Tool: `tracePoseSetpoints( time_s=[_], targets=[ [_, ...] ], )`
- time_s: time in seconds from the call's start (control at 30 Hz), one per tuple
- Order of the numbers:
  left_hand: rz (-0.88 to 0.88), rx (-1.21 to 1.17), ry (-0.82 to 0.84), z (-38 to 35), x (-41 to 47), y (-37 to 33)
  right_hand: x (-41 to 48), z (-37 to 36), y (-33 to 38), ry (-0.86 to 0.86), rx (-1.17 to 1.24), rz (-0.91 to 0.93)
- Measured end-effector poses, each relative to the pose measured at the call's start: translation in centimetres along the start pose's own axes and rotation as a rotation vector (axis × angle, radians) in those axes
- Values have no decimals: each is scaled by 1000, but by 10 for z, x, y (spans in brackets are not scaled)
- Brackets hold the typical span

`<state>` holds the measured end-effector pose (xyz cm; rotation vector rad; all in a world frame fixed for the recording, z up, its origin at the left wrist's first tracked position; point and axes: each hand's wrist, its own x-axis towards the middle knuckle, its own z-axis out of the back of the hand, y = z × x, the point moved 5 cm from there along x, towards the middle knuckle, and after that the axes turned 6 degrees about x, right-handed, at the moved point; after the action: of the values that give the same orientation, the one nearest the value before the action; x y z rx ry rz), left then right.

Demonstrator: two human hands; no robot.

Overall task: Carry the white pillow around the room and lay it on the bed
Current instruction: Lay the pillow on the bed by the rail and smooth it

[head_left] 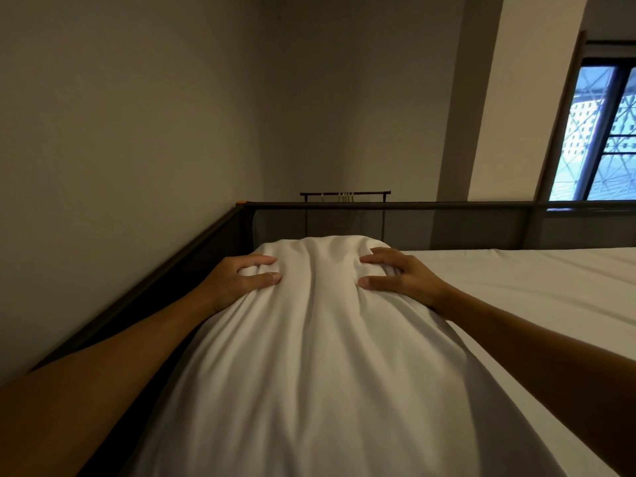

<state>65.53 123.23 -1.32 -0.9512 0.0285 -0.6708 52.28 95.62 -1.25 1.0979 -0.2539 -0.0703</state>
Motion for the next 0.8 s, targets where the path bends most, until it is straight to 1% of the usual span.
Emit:
tracePoseSetpoints(
  time_s=[0.37, 0.6, 0.8],
  targets=[
    [45, -42, 0, -7, -1, 15, -3, -2, -17, -18, -61, -16],
    [18, -34, -30, 7, 0, 0, -3, 0, -1, -63, -29, 36],
    [20, 1, -26, 8, 2, -3, -6, 0, -1, -80, -4, 19]
  ],
)
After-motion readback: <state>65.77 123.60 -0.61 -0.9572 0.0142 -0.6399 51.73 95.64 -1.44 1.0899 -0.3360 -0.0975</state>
